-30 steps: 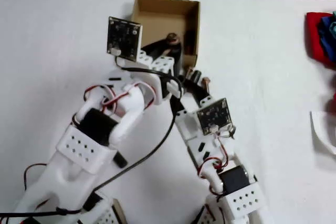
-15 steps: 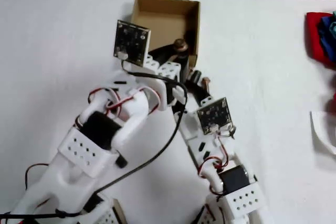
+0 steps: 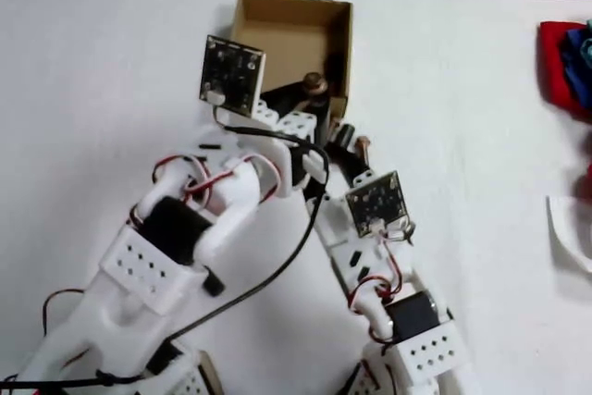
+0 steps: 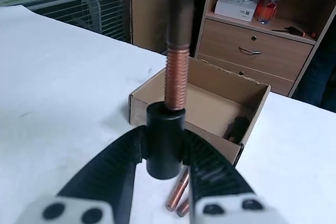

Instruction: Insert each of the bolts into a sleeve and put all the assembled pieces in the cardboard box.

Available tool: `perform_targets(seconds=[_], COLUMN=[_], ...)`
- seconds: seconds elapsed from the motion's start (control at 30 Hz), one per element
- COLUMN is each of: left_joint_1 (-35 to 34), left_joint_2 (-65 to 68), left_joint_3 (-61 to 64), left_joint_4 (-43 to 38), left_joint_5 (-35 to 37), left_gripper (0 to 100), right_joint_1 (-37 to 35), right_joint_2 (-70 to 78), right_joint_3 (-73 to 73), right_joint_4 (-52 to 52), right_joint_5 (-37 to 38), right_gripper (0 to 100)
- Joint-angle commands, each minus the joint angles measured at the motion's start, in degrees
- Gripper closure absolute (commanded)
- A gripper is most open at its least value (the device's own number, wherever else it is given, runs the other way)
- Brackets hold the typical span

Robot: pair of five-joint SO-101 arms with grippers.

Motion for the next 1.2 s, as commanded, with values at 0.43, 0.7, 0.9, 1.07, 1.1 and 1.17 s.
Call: perform_targets(seconds=[0.43,0.7,0.9,1.07,1.1,1.17], left_joint_1=[0.97,0.70,0.70,0.70,0.70,0.70], left_joint_2=[-0.09,2.81,6.86,6.95,6.95,6.95], left_joint_3=[-2.15,-1.27,-1.27,-6.99,-8.75,-11.91], left_joint_4=[0.70,0.70,0.70,4.92,6.59,10.29], left_joint_5=[0.35,0.18,0.09,0.00,0.00,0.00], left_gripper=[97,97,97,95,93,88], right_joint_1=[4.26,4.26,4.35,4.53,4.53,4.35], right_joint_2=[-1.89,-2.07,-2.07,-2.07,-2.07,-1.98], right_joint_3=[-0.79,-0.79,-0.79,-0.79,-0.79,-0.79], right_joint_4=[-1.10,-1.10,-1.10,-1.01,-1.01,-1.01], right_joint_5=[0.18,0.18,0.18,0.18,0.18,0.18], right_gripper=[97.8,97.8,97.8,97.8,97.8,97.8])
